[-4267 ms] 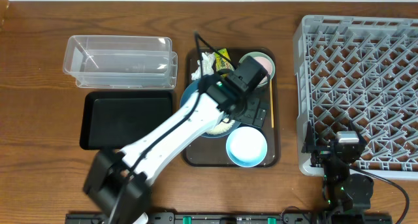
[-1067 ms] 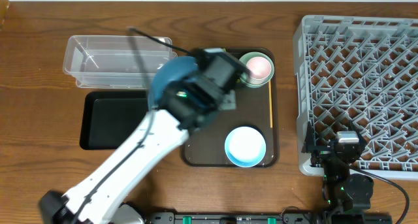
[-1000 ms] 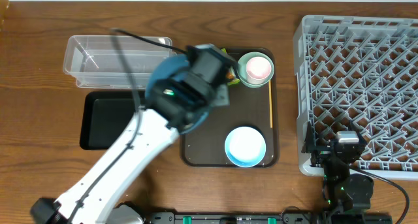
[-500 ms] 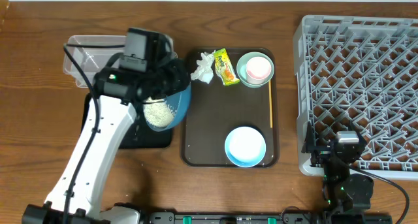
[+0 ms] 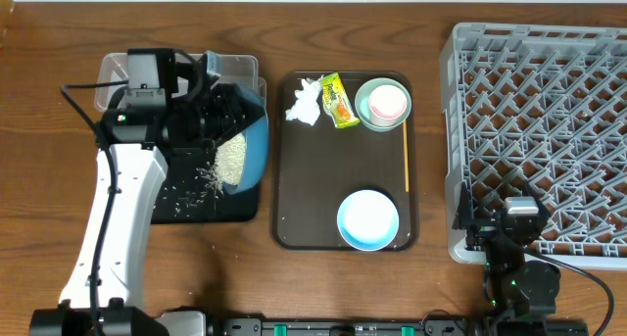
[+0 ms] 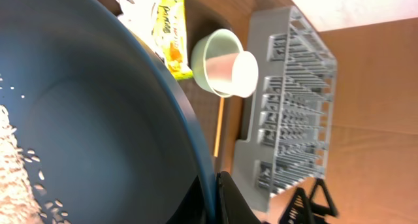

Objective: Sort waste into correct bins and load items into the dishwasher rack
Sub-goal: 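Tip the blue bowl over the black tray to pour out rice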

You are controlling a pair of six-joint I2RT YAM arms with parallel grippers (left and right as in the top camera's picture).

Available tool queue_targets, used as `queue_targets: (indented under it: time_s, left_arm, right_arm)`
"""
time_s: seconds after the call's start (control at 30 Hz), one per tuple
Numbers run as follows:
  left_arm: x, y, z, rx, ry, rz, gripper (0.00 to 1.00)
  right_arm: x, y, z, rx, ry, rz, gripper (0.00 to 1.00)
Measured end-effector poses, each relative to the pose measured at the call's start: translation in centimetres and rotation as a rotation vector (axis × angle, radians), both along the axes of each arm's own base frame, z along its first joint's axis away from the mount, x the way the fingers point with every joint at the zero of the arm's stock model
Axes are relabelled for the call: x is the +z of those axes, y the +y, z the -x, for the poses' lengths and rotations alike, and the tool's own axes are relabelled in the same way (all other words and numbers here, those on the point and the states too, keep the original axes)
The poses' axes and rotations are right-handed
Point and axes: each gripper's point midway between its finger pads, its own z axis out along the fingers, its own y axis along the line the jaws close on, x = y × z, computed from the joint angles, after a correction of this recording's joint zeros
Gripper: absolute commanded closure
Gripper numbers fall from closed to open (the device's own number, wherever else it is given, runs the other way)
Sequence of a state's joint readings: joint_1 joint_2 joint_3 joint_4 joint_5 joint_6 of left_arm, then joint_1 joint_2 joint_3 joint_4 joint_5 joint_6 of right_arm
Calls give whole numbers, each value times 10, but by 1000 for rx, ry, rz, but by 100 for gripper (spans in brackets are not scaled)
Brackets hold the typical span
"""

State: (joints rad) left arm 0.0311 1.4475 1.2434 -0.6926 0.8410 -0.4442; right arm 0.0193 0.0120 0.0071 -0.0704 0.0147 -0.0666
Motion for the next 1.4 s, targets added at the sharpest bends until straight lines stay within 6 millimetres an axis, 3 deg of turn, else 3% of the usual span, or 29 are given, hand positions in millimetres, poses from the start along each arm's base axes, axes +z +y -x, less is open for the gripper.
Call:
queue_targets:
  time_s: [0.13,0.53,1.07,1.4]
  left_arm:
    - [-4,8,4,11,26,53,94]
    - [11,51,2,73,-13,200,94]
    - [25,113,20,185,-66,464,94]
    - [35,137,30,226,-121,554,94]
  right_arm:
    - [0,0,0,0,0,0,1]
    - [0,0,0,0,0,0,1]
    - [0,0,0,0,0,0,1]
    - [0,0,0,0,0,0,1]
